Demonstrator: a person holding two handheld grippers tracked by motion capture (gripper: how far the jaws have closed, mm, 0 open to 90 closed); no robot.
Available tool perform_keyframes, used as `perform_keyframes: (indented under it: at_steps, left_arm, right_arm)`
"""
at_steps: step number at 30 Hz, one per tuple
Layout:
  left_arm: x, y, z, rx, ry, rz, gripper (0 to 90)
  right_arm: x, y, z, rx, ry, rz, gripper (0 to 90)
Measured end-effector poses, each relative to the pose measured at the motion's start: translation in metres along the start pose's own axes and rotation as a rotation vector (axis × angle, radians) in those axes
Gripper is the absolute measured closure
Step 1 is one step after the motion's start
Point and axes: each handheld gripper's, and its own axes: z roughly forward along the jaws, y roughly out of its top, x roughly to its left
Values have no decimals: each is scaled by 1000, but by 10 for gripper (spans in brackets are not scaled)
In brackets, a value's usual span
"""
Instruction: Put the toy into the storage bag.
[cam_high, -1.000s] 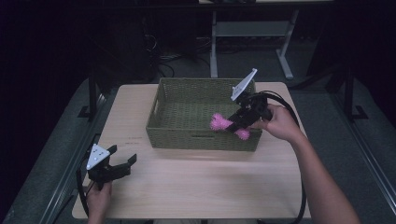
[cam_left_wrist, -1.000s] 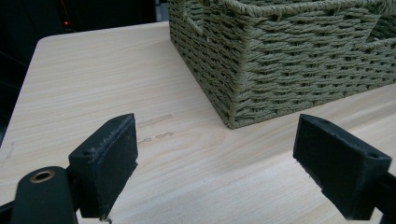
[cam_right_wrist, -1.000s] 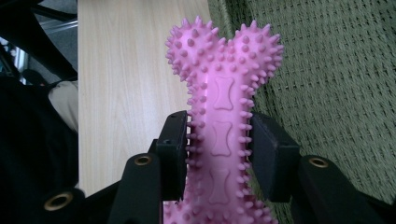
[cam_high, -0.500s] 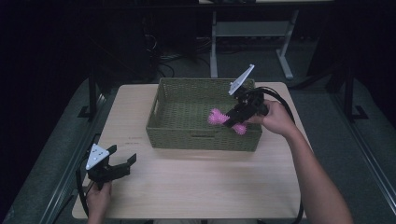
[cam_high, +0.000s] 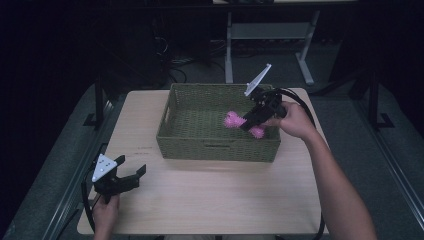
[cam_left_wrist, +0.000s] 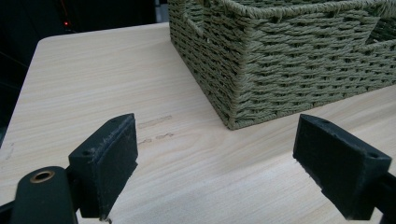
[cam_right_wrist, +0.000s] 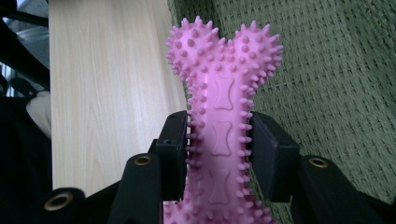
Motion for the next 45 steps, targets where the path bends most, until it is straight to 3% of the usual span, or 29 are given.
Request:
perform_keyframes:
  at_steps: [4, 7, 19, 45]
  left_arm:
    - [1, 0, 0, 2, 0, -1, 133]
    - [1, 0, 0, 2, 0, 0, 133]
    - [1, 0, -1, 1, 0, -2, 133]
    - [3, 0, -2, -5, -2, -9, 133]
  right_arm:
    - [-7, 6, -1, 28, -17, 9, 582]
    - [-10, 7, -1, 15, -14, 9, 582]
    - [-27, 6, 18, 52, -12, 44, 582]
    - [-43, 4, 44, 83, -19, 80, 581]
